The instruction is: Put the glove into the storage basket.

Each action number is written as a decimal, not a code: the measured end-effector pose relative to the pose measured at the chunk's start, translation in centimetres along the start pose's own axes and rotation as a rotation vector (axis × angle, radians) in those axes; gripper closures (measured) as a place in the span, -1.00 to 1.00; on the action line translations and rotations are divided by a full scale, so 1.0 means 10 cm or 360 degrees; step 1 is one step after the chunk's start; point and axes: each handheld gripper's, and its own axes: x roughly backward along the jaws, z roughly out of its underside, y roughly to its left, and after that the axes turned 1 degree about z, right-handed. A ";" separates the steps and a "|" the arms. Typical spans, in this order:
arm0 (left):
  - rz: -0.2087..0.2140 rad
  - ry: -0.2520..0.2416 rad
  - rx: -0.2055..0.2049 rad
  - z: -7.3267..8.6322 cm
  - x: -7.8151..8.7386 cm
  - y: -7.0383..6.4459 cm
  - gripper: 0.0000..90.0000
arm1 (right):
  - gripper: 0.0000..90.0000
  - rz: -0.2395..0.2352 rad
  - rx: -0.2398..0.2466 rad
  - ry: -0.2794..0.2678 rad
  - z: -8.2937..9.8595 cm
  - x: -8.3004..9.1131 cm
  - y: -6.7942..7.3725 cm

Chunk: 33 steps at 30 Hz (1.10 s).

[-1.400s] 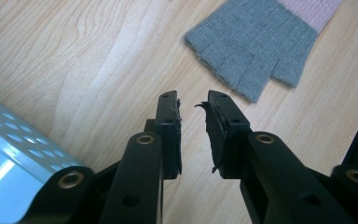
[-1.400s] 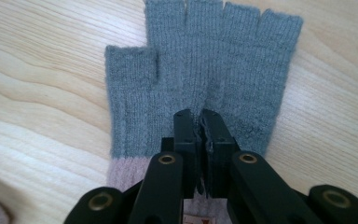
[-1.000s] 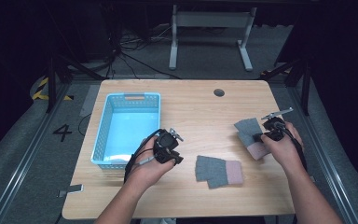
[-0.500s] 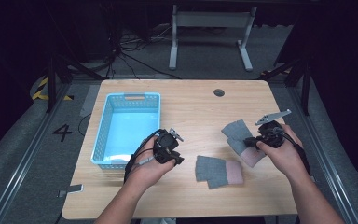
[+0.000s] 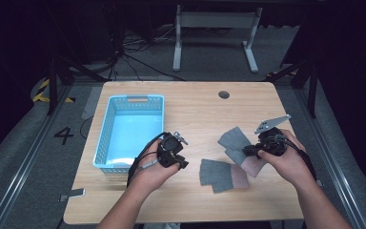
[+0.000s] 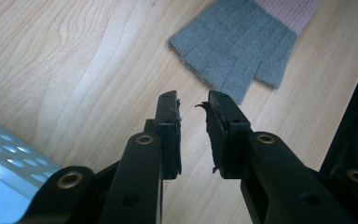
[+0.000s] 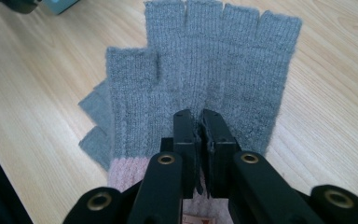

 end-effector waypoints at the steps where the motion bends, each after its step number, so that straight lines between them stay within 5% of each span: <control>1: 0.0000 0.0000 0.0000 0.00 0.00 0.00 0.66 | 0.91 -0.0004 0.0021 0.0006 -0.01 0.00 0.01; 17: 0.0003 -0.0004 0.0007 0.04 0.02 -0.02 0.66 | 0.90 -0.0135 0.0204 0.0079 -0.04 -0.13 0.16; 22: 0.0001 0.0007 0.0013 0.05 0.01 -0.02 0.67 | 0.90 -0.0168 0.0202 0.0112 -0.03 -0.23 0.14; 33: 0.0019 0.0034 -0.0013 0.03 -0.05 -0.05 0.69 | 0.90 -0.0277 0.0336 0.0183 0.05 -0.46 0.28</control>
